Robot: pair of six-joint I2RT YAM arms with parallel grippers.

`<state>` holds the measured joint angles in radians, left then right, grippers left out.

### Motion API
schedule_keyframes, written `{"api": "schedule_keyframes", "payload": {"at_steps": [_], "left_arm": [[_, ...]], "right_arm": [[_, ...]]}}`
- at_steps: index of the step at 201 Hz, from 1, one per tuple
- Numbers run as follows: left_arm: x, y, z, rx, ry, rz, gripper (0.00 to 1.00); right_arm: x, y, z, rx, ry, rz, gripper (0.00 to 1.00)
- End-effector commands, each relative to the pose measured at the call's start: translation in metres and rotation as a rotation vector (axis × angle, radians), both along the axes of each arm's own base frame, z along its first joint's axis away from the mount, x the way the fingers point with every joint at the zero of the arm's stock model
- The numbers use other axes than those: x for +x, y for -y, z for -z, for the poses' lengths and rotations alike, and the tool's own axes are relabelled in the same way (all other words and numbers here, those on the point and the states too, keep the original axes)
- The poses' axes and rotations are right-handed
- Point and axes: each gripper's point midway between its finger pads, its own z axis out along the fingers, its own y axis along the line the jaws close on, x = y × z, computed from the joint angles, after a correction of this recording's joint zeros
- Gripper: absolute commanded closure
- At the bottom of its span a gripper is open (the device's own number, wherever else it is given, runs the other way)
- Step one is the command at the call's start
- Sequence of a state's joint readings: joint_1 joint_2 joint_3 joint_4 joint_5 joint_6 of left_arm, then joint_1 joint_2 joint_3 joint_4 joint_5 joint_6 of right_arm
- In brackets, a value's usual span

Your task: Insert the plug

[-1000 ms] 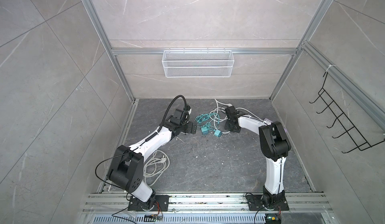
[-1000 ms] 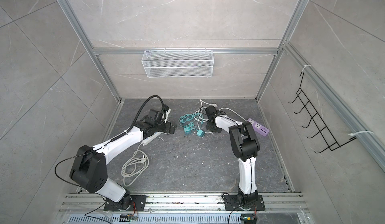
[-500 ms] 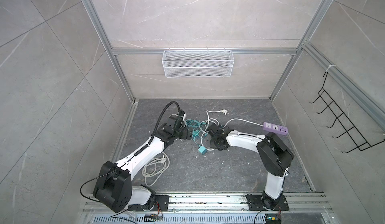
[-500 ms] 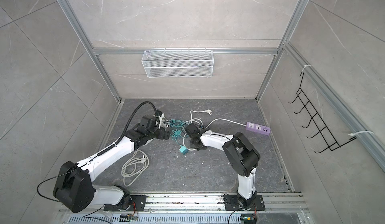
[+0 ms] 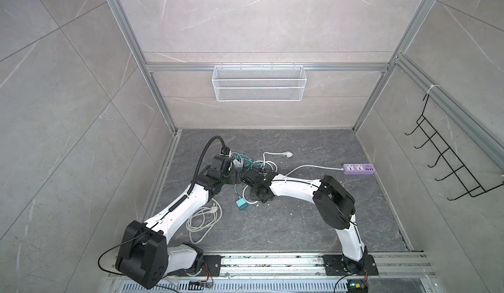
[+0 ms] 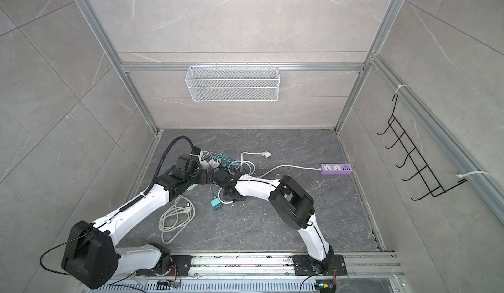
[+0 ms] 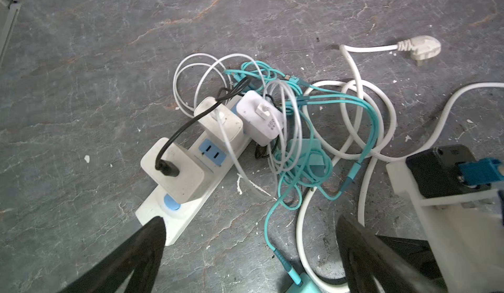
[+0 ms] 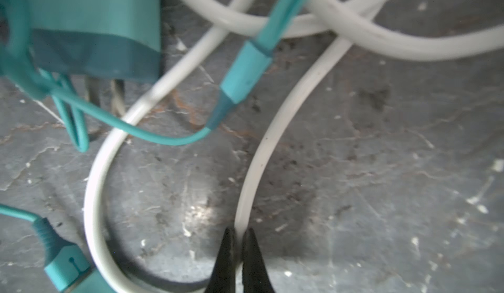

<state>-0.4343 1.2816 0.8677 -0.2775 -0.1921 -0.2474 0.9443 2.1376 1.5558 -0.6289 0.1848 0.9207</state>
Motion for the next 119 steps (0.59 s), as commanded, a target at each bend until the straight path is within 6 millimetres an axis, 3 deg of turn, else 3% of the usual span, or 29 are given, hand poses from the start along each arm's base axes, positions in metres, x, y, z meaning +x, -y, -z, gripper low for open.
{"api": "schedule_keyframes", "payload": {"at_steps": [1,43,79,105,119], "left_arm": [[-0.001,-0.016,0.006,-0.048,-0.031,-0.068,0.00],[0.003,-0.033,0.011,-0.044,-0.045,-0.102,0.00],[0.006,-0.051,0.021,-0.120,-0.085,-0.166,0.00],[0.008,-0.058,0.033,-0.100,-0.112,-0.181,0.00],[0.009,-0.058,0.038,-0.097,-0.121,-0.178,0.00]], "right_arm": [[-0.010,-0.024,0.021,-0.002,-0.063,-0.091,1.00],[0.009,-0.055,0.017,0.026,-0.049,-0.148,1.00],[0.015,-0.048,0.020,0.070,-0.062,-0.129,0.99],[0.021,-0.042,0.010,0.103,-0.039,-0.126,0.91],[0.026,-0.042,0.003,0.148,-0.033,-0.128,0.82]]}}
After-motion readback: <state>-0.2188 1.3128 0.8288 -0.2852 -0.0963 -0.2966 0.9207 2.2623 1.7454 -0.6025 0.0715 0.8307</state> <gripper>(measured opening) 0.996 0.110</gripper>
